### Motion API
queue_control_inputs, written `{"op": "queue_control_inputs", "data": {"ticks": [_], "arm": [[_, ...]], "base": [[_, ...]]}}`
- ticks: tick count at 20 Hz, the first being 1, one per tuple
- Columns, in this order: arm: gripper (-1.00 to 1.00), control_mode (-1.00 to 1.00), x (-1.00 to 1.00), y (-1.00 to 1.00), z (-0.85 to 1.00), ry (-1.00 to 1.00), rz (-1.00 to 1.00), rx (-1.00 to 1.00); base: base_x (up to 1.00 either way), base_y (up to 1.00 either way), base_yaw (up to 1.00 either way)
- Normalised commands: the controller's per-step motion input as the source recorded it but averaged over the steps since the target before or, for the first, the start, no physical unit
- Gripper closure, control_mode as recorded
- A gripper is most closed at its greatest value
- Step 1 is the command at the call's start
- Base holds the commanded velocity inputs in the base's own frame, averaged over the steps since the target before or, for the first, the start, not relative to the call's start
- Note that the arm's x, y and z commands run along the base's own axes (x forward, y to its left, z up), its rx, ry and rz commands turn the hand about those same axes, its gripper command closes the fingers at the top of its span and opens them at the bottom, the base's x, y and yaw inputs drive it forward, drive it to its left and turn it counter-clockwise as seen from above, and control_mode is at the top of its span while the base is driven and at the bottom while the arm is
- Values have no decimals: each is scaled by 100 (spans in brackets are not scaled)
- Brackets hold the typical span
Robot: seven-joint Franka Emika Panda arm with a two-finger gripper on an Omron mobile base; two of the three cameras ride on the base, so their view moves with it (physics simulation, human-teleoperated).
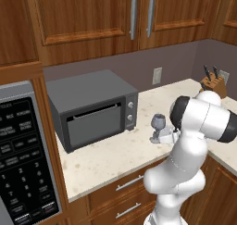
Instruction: Retrieve the wine glasses from the counter and place one next to each plate.
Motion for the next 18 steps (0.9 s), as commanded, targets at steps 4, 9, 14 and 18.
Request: {"op": "queue_control_inputs", "data": {"ticks": [4, 9, 14, 18], "arm": [[100, -100, -65, 0, 100, -39, 0, 0], [100, -100, -67, -1, 100, -36, 0, 0], [100, -100, -74, 0, 100, -20, 0, -6], [100, -100, -74, 1, 100, -23, 0, -6]], "base": [[0, 0, 0], [0, 0, 0], [0, 0, 0], [0, 0, 0]]}}
